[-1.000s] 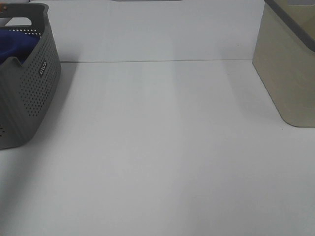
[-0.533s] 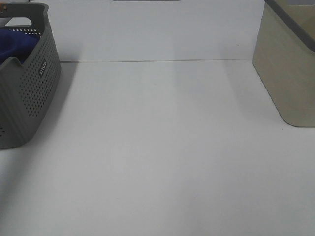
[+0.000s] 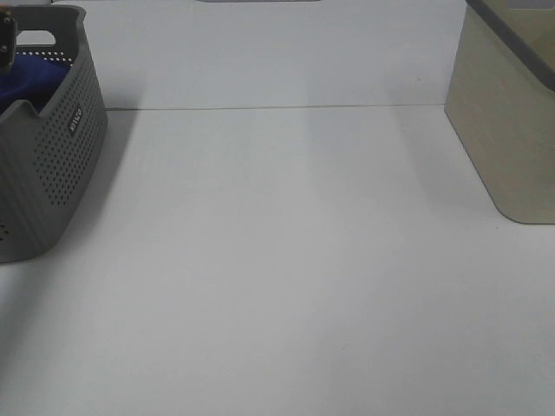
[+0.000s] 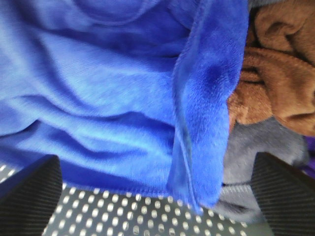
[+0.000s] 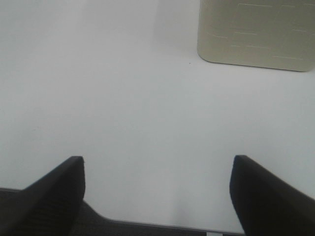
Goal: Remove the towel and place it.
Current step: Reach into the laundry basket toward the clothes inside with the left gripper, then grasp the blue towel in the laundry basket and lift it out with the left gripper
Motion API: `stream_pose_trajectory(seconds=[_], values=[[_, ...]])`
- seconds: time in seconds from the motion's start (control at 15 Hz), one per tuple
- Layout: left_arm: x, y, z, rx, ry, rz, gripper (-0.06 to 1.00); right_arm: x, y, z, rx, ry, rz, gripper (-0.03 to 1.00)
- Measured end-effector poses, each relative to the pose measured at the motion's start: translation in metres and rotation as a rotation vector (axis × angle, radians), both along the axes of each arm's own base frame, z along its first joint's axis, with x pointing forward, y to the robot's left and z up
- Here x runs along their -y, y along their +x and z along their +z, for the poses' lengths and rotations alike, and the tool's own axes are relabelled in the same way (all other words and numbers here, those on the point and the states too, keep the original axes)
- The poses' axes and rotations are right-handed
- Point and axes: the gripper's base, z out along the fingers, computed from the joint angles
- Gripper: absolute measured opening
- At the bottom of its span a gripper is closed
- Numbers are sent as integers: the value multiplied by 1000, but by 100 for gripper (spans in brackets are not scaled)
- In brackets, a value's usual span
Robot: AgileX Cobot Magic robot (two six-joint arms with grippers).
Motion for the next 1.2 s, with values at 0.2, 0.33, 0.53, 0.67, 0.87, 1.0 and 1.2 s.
stream_pose_trajectory(seconds=[0.2, 0.33, 0.53, 0.67, 0.87, 1.0, 1.2], values=[[-12, 6, -18, -4, 3, 8, 99, 0, 0, 0, 0, 0, 0, 79], [-23, 7, -25, -6, -1, 29, 99, 0, 0, 0, 0, 0, 0, 79], [-26, 7, -25, -6, -10, 16, 96, 0, 0, 0, 0, 0, 0, 79], [-23, 7, -26, -23, -34, -21, 88, 0, 0, 0, 0, 0, 0, 79], [-23, 6, -26, -28, -36, -32, 61, 0, 0, 0, 0, 0, 0, 79], [-23, 6, -26, -32, -24, -38, 42, 0, 0, 0, 0, 0, 0, 79], [-25, 6, -26, -34, -9, -42, 32, 0, 0, 0, 0, 0, 0, 79]])
